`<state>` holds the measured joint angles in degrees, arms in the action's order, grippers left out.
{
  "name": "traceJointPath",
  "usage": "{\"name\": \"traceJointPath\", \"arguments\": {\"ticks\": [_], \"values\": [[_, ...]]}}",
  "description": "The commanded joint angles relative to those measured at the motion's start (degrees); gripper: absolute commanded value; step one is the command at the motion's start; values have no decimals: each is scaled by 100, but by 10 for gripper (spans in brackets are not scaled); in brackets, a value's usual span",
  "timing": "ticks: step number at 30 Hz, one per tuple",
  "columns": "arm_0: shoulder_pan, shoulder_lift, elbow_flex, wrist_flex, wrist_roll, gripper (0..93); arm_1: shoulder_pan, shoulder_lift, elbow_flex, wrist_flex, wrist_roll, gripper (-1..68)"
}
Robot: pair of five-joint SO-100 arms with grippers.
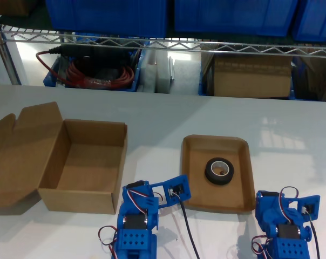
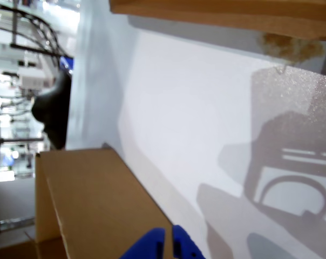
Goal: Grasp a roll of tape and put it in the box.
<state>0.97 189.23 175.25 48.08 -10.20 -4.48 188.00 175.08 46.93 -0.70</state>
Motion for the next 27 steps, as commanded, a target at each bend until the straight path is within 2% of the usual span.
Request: {"name": "traceJointPath", "arguments": {"ticks": [1,15,16,18,20,23,27], "values": [[35,132,132,18,9,0,-18,35,79,-26,18,3],[44,132,132,18,35,0,-18,35,79,-26,18,3],[44,132,132,18,35,13,-18,35,79,-26,18,3],[88,132,123,35,44,183,-18,35,79,-26,18,3],[316,123,26,0,149,248,-18,35,79,-26,18,3],[905,-448,-677,-132,483,249,-18,35,79,-26,18,3],[1890,-2927,-2707,-202,1195,250,-18,35,79,-26,18,3]]}}
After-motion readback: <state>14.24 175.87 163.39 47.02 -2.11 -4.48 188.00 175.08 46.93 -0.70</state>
